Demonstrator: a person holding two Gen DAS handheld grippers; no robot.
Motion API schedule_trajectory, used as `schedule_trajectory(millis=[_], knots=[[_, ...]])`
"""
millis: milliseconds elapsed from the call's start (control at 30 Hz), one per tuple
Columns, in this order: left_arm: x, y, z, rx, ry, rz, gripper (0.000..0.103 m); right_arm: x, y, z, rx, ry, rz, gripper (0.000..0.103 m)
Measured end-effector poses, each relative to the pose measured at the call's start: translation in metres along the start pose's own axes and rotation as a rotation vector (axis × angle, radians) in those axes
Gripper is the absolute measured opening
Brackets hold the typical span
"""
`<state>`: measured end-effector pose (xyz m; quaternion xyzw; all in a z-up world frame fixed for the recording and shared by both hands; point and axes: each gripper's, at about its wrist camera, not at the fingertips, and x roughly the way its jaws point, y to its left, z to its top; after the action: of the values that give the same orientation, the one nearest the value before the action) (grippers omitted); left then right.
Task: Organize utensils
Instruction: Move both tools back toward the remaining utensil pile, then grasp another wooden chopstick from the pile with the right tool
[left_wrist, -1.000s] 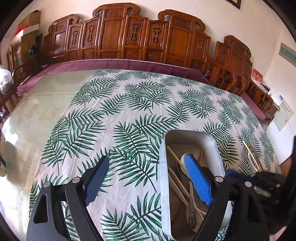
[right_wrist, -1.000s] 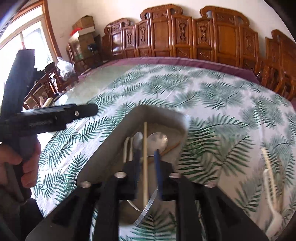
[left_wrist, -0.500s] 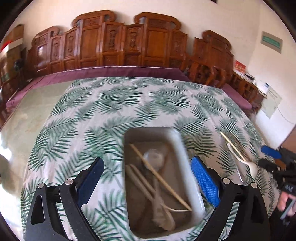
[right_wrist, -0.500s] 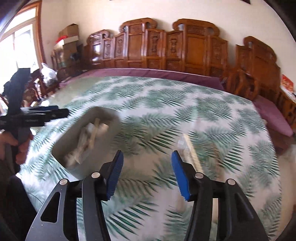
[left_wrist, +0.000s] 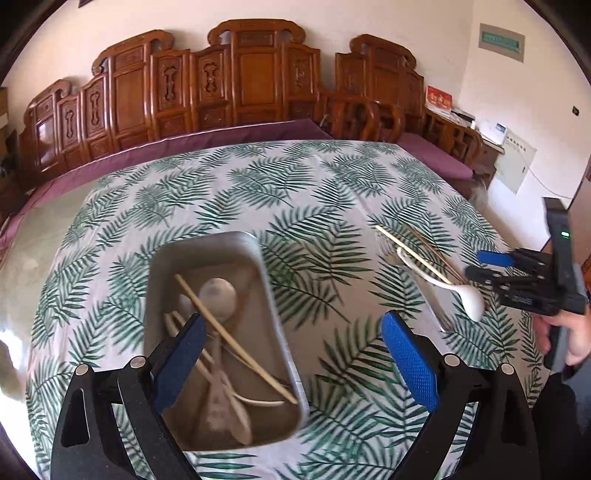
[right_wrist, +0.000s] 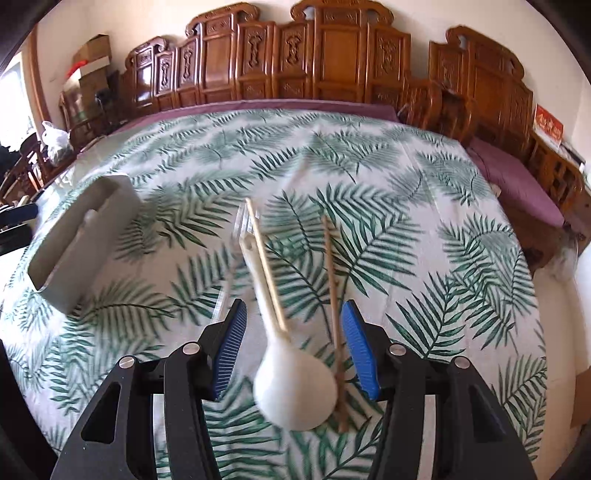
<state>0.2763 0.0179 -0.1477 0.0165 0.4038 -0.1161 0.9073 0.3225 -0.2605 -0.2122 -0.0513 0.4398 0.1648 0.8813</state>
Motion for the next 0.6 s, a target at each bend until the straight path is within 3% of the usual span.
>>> schedule_trajectory(millis=[400, 600], knots=[[0.025, -0.052, -0.013, 0.038, 0.066, -0.029, 0.091, 0.036, -0.01, 0.008, -0.015, 0.044, 0.126, 0.027], [0.038, -0.071, -0.02, 0.032, 0.105, -0.036, 0.091, 0.046, -0.003, 0.016, -0.043, 0.058, 0.187, 0.025]])
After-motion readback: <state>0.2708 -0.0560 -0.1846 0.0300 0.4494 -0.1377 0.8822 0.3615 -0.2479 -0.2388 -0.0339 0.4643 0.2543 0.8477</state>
